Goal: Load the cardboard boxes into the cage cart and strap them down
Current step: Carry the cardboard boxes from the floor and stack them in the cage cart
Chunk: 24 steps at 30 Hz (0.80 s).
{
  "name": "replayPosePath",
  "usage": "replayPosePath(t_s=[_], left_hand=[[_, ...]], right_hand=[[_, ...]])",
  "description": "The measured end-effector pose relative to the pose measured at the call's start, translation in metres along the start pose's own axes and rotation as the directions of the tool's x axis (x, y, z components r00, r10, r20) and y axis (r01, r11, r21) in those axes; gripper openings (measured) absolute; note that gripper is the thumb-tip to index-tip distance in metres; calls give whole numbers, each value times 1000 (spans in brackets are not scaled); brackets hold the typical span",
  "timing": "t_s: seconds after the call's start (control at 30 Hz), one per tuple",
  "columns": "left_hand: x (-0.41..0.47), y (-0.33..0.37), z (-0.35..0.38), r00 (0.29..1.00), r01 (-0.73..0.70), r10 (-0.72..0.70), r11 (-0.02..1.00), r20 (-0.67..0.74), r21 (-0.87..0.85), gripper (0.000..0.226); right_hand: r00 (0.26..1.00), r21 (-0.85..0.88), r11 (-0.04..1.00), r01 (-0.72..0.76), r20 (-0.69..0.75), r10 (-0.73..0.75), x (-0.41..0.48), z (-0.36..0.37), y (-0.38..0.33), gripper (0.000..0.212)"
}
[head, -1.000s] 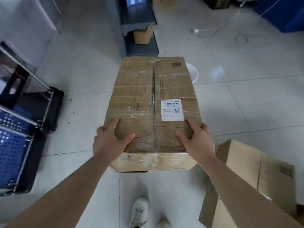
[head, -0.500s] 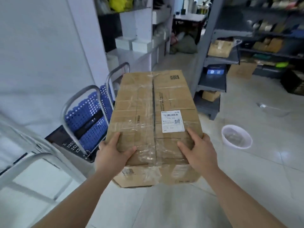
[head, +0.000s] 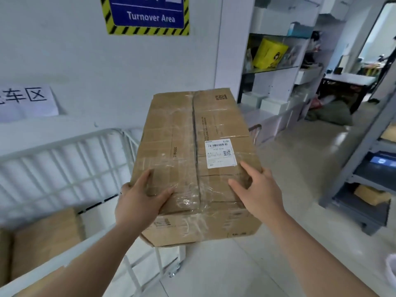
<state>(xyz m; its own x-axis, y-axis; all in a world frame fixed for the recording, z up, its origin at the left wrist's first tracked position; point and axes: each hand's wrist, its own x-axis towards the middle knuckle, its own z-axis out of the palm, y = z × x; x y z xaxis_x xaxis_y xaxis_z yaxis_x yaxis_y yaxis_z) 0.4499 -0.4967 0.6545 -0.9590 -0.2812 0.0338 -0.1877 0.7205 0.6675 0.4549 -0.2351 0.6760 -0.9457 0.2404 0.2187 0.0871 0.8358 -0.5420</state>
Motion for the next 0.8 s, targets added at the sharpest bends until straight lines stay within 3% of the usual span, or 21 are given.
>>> replayPosePath(t_s=[0.4, 0.8], left_hand=[[66, -119, -154, 971, 153, -147, 988, -186, 16, 81], [157, -222, -184, 894, 410, -389, 911, -221, 53, 86]], right_hand=[[965, 82, 973, 218, 129, -227, 26, 98, -197, 67], [862, 132, 933, 336, 355, -361, 100, 243, -297, 67]])
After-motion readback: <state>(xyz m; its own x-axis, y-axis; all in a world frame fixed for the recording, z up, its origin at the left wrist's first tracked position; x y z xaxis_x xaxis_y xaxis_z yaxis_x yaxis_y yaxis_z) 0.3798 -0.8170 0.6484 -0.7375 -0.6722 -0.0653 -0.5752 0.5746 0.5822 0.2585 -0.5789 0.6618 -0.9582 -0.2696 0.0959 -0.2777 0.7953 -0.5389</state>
